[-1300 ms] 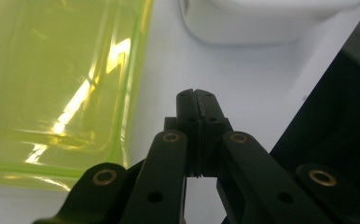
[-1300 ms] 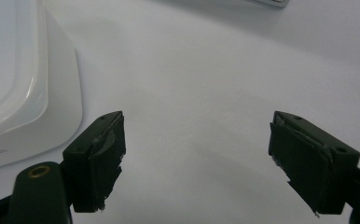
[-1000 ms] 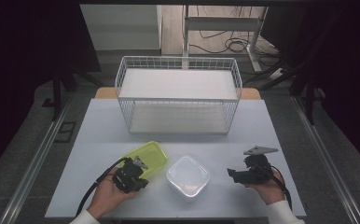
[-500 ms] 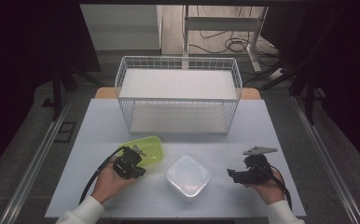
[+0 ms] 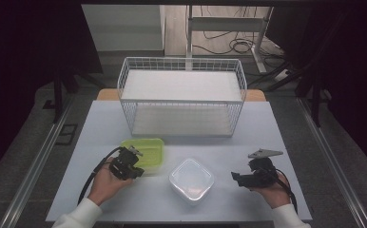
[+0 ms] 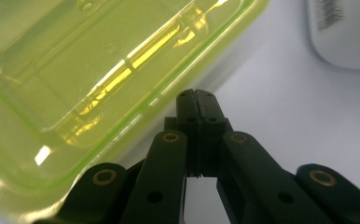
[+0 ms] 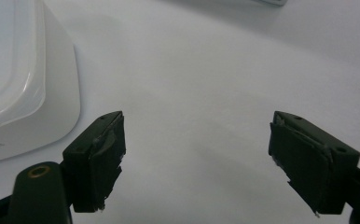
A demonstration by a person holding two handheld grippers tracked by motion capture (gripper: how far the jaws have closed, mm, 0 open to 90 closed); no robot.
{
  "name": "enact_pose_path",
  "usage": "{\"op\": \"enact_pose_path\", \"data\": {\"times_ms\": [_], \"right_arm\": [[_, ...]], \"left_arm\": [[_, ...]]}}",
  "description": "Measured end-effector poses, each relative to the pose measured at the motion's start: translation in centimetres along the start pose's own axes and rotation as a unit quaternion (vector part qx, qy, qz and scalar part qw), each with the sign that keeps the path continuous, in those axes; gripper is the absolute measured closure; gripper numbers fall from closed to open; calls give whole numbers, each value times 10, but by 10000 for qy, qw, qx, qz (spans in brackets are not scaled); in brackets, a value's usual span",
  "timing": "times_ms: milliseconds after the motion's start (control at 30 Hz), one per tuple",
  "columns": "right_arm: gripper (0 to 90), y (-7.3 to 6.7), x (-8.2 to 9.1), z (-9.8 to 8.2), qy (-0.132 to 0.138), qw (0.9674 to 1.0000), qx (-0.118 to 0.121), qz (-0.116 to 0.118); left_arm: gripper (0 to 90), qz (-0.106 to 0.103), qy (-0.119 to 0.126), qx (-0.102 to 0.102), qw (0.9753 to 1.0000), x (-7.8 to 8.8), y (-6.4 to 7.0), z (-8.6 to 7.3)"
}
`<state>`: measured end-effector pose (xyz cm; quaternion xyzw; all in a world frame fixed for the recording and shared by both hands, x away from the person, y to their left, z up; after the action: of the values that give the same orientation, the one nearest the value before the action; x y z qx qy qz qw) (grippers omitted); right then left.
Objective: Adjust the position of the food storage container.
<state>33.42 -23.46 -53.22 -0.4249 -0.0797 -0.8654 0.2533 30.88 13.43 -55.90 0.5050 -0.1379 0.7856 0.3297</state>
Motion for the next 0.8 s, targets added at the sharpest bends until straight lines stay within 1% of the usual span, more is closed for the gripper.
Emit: {"op": "enact_pose_path", "data": {"times_ms": [67, 100, 167, 233, 267, 300, 333, 400, 433, 500, 533, 633, 767, 800], "right_arm": [[188, -1, 0, 0, 16, 10000, 4, -3], [188, -1, 1, 1, 27, 10000, 5, -7], [188, 0, 1, 1, 35, 10000, -9, -3], [188, 0, 1, 2, 43, 10000, -3, -8], [188, 0, 1, 2, 41, 10000, -7, -9], [188, 0, 1, 2, 37, 10000, -15, -15], [188, 0, 1, 2, 37, 10000, -15, -15], [188, -1, 0, 3, 41, 10000, -17, -13], [188, -2, 0, 4, 43, 10000, -15, -20], [188, -2, 0, 4, 34, 10000, -23, -20], [188, -2, -1, 4, 27, 10000, -25, -23], [188, -1, -1, 3, 15, 10000, -25, -27], [188, 0, 0, 2, 23, 10000, -51, -36], [188, 0, 1, 2, 29, 10000, -57, -38]], "left_arm": [[899, -71, 137, 151, 9998, 14, -7, -6], [899, -48, 193, 225, 9995, 20, -12, -10], [899, 51, 268, 387, 9989, 31, -24, -16], [899, 159, 315, 551, 9979, 41, -41, -23], [899, 234, 335, 662, 9970, 44, -49, -27], [899, 361, 323, 920, 9946, 45, -66, -33], [899, 361, 323, 920, 9946, 45, -66, -33], [899, 374, 258, 1137, 9925, 41, -79, -39], [899, 362, 217, 1210, 9917, 37, -83, -41], [899, 330, 135, 1317, 9906, 29, -88, -43], [899, 321, 133, 1341, 9904, 25, -88, -42], [899, 248, 84, 1294, 9913, 17, -88, -36], [899, 174, 68, 1306, 9913, 9, -85, -26], [899, 162, 30, 1266, 9918, 8, -84, -24]]}}
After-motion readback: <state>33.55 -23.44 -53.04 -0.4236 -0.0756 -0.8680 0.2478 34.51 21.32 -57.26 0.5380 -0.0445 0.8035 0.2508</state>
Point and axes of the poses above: each handheld gripper's, and its own axes: x roughly backward along the jaws, z roughly out of its top, y roughly to its right, the point moved 8 cm from there along -x, roughly forward along the jaws, and after that the axes turned 4 degrees about -x, right-handed, at the moved point
